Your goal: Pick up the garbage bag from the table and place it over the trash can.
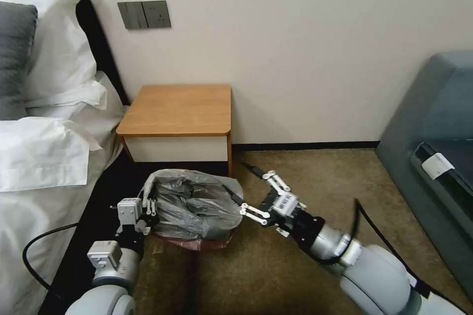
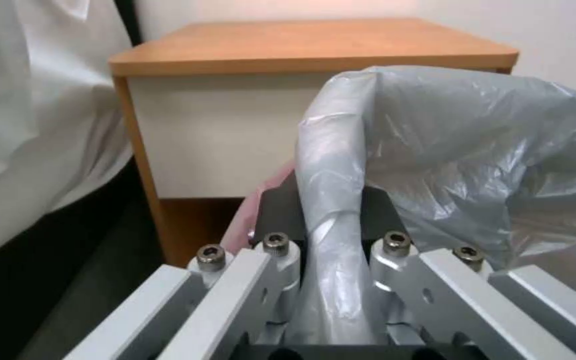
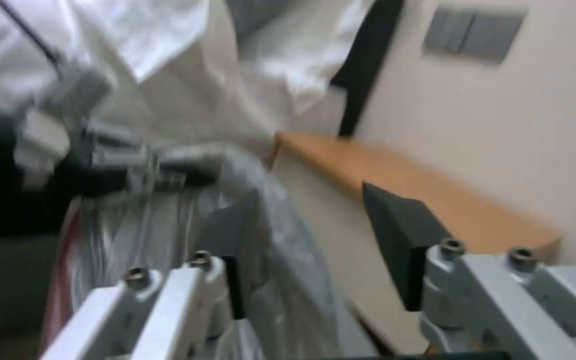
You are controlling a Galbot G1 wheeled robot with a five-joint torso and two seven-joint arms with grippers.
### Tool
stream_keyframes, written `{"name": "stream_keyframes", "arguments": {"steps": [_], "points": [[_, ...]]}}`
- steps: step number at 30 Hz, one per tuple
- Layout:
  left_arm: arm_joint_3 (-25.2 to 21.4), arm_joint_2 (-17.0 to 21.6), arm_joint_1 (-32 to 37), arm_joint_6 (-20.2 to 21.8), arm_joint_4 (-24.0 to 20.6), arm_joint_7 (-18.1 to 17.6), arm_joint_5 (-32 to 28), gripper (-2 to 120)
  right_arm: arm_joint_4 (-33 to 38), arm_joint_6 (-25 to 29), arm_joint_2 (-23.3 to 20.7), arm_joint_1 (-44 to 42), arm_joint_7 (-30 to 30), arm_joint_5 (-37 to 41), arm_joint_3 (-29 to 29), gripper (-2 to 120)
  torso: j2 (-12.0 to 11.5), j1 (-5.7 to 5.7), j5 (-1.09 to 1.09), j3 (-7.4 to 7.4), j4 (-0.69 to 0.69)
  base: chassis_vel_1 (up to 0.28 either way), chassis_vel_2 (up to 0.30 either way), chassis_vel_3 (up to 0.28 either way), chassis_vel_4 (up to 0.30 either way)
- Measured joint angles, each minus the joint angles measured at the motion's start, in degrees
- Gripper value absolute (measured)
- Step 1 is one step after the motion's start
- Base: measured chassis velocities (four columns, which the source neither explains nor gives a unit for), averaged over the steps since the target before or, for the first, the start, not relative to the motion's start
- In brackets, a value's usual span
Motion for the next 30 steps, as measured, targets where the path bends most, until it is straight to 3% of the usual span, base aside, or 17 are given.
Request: {"name": "stream_keyframes", "arguments": {"steps": [2, 5, 9, 11, 19, 30], "points": [[0.02, 0.04, 0.06, -0.58, 0.21, 0.09, 0.93, 9, -0.78, -2.28, -0.44, 2.58, 0.94, 2.1, -2.66, 36, 0.0, 0.0, 0.0, 0.0, 0.0, 0.0, 0.0, 0.0, 0.0], [0.25, -0.37, 0.5, -2.11, 0.88, 0.26, 2.78, 9, -2.63, -11.46, -0.38, 11.82, 6.66, 12.03, -11.26, 18, 0.0, 0.0, 0.0, 0.0, 0.01, 0.0, 0.0, 0.0, 0.0], [0.32, -0.72, 0.49, -2.36, 0.88, 0.25, 2.79, 9, -3.97, -13.94, 0.11, 15.67, 7.51, 14.66, -14.16, 12, 0.0, 0.0, -0.01, 0.0, 0.0, 0.0, 0.0, 0.0, 0.0], [0.46, -1.11, 0.4, -2.63, 0.88, 0.33, 2.53, 9, -7.18, -16.93, 1.59, 22.23, 8.62, 17.88, -19.37, 1, 0.0, 0.0, -0.01, 0.0, 0.0, 0.0, 0.0, 0.0, 0.0], [0.76, -1.61, 0.09, -2.81, 0.88, 0.43, 1.58, 9, -13.96, -20.2, 6.75, 30.77, 11.31, 22.96, -29.34, 0, 0.0, 0.0, -0.01, 0.01, -0.01, 0.0, 0.0, 0.0, 0.0], [2.46, -1.78, 0.56, -3.25, 1.01, 1.0, 3.41, 9, -19.85, -21.33, 12.22, 38.46, 12.04, 21.44, -36.77, 0, 0.0, 0.0, -0.01, 0.0, 0.0, 0.0, 0.0, 0.0, 0.0]]}}
